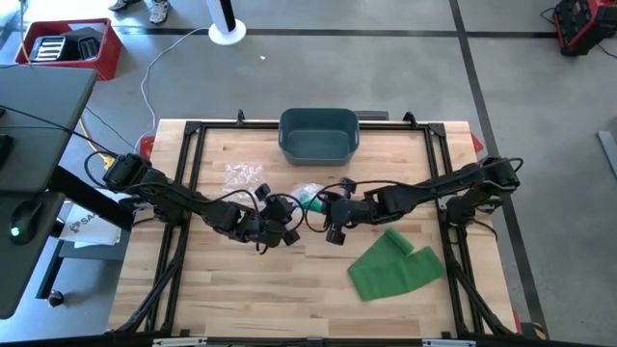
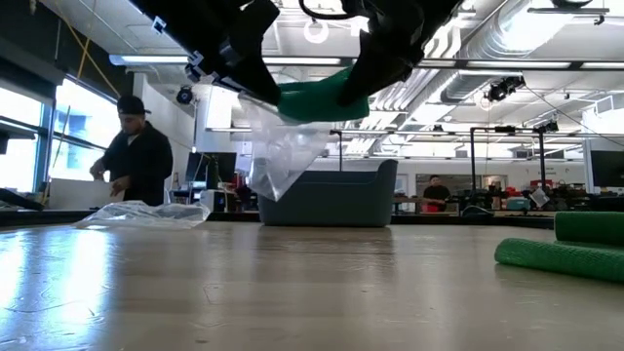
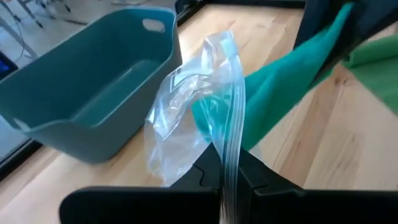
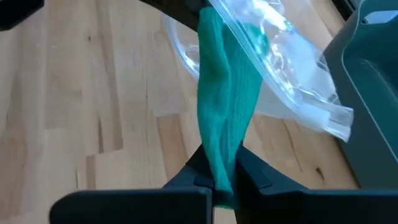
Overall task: Roll bandage
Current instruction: Put the blue bandage into the transparent zip bag
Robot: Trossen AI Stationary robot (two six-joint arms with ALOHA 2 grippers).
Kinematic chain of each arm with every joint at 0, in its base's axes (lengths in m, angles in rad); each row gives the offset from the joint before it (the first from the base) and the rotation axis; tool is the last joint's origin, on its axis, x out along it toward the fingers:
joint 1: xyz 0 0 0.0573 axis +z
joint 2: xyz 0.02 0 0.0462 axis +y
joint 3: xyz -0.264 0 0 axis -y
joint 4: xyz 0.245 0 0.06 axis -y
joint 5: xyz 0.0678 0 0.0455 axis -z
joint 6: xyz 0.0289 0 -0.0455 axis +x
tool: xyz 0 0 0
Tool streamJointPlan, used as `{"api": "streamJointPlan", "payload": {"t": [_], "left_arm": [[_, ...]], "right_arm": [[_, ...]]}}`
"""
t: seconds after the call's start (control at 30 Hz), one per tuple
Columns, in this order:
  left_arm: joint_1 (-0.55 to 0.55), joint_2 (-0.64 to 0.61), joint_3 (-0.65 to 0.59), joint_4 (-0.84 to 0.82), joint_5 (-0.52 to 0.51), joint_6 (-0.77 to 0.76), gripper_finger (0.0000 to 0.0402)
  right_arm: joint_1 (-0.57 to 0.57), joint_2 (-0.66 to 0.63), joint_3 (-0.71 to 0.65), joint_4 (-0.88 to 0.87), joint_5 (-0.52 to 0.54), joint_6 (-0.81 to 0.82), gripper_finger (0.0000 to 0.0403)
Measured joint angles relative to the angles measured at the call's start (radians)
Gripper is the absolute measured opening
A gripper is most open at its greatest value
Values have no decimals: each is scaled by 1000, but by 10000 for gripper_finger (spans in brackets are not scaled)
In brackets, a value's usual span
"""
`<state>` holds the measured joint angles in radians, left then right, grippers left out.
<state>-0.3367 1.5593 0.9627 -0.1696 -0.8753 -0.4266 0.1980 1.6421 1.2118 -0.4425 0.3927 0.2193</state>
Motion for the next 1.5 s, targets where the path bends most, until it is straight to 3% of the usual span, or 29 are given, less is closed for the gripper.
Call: {"api": "streamJointPlan", "payload": {"t": [0.5,0.63,0.7,0.9,1.03,1.17,1.37,1.5], "left_arm": [[4,0,0,63,14,46,0],[10,0,0,62,21,45,0],[10,0,0,63,20,45,0],[8,0,0,60,21,42,0],[10,0,0,57,9,36,0],[10,0,0,57,-7,35,0],[11,0,0,70,-5,19,0],[11,0,0,63,-3,18,0]], "right_arm": [[-68,1,4,35,60,225,12],[-69,2,4,187,-140,117,12],[-69,2,3,231,-159,107,12],[-103,1,19,105,15,189,12],[-113,2,19,24,52,230,12],[-107,2,19,24,44,224,12],[-95,2,18,171,-44,139,12],[-91,2,18,119,111,174,12]]}}
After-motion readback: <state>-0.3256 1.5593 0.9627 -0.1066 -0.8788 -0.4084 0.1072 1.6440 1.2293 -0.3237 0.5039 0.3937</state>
